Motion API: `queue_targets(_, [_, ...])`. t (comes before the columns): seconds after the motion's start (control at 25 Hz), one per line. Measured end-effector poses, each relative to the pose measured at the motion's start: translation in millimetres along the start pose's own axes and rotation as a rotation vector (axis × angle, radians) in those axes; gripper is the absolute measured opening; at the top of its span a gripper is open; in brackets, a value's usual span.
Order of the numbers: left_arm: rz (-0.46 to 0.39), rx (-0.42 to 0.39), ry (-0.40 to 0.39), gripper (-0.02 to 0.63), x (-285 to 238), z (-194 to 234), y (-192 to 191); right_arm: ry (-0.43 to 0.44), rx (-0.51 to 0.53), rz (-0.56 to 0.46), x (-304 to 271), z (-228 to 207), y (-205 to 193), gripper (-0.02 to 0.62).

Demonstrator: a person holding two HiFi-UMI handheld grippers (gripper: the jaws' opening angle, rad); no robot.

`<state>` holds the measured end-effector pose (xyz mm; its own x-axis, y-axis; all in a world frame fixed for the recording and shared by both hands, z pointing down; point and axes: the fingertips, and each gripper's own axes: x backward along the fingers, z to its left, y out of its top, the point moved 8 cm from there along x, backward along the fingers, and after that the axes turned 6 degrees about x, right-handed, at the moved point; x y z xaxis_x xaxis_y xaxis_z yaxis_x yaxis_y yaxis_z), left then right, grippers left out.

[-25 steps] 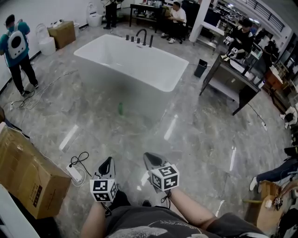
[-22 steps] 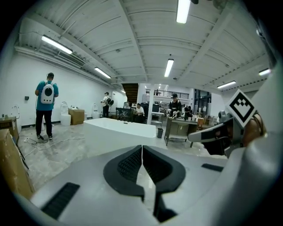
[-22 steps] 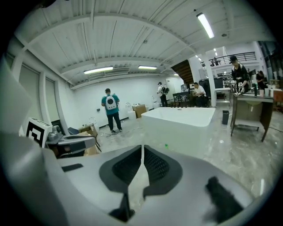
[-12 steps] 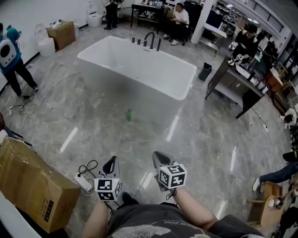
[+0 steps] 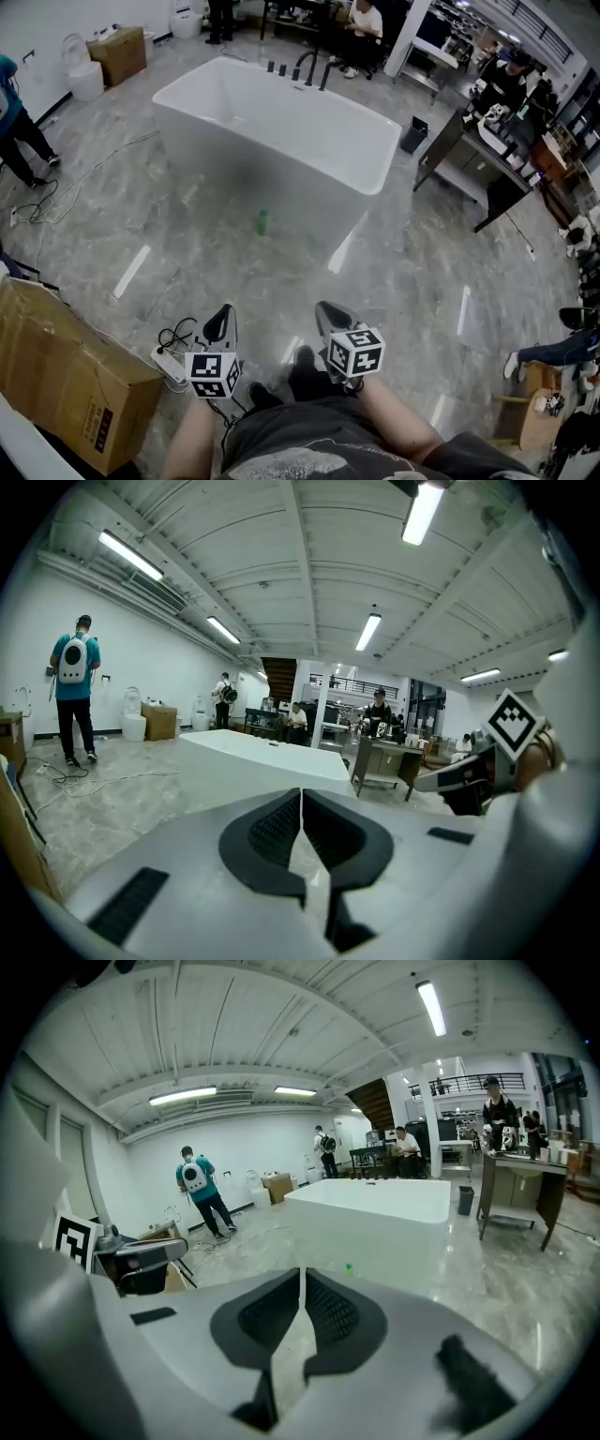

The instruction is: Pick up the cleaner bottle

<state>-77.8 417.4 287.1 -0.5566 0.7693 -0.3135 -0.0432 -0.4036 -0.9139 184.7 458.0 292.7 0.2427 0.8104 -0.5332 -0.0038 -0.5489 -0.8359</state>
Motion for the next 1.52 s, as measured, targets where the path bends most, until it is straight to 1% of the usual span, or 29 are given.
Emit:
queue_targets(0.08, [-0.004,-0.016,0.011,0.018,-6,6,3,0.004,-0.002,0.003,-13,-5,2,0.032])
queue_targets(0.2, [-0.011,-0.011,0.079,0.018,-15,27,11,0.027,-0.006,-0.007,-39,-14,14,0.032])
queue_targets(0.24, [-0.008,-0.006,0.095,0.018,-18,32,16,0.038,-0.009,-0.013,-48,-19,21,0.032])
queue_targets(0.32, [0.003,-0.024,0.112,0.018,-28,38,25,0.061,-0.011,-0.017,-68,-30,33,0.032])
queue_targets(0.4, [0.013,-0.042,0.136,0.018,-43,42,34,0.084,-0.006,-0.007,-92,-43,44,0.032])
queue_targets(0.56, [0.022,-0.023,0.188,0.018,-83,47,51,0.126,-0.01,-0.011,-142,-71,73,0.032])
queue_targets(0.72, [0.012,-0.008,0.223,0.018,-127,51,71,0.114,0.009,-0.034,-182,-104,103,0.032])
queue_targets(0.8, [0.005,0.004,0.236,0.018,-144,54,81,0.103,-0.009,-0.036,-197,-120,112,0.032])
queue_targets(0.92, [-0.01,0.02,0.258,0.018,-163,59,94,0.099,-0.044,-0.014,-214,-141,117,0.032])
queue_targets(1.04, [-0.02,0.018,0.281,0.018,-174,64,105,0.094,-0.064,-0.003,-227,-153,120,0.032])
queue_targets(1.16, [-0.023,0.009,0.288,0.018,-181,74,111,0.104,-0.087,-0.02,-238,-153,125,0.032])
queue_targets(1.28, [-0.017,0.012,0.279,0.018,-190,89,115,0.109,-0.092,-0.024,-250,-149,131,0.032])
queue_targets(1.4, [-0.008,0.023,0.256,0.018,-198,113,117,0.079,-0.111,-0.022,-260,-139,134,0.032])
queue_targets(1.52, [-0.002,0.038,0.215,0.018,-210,143,120,0.02,-0.13,-0.018,-270,-129,133,0.032])
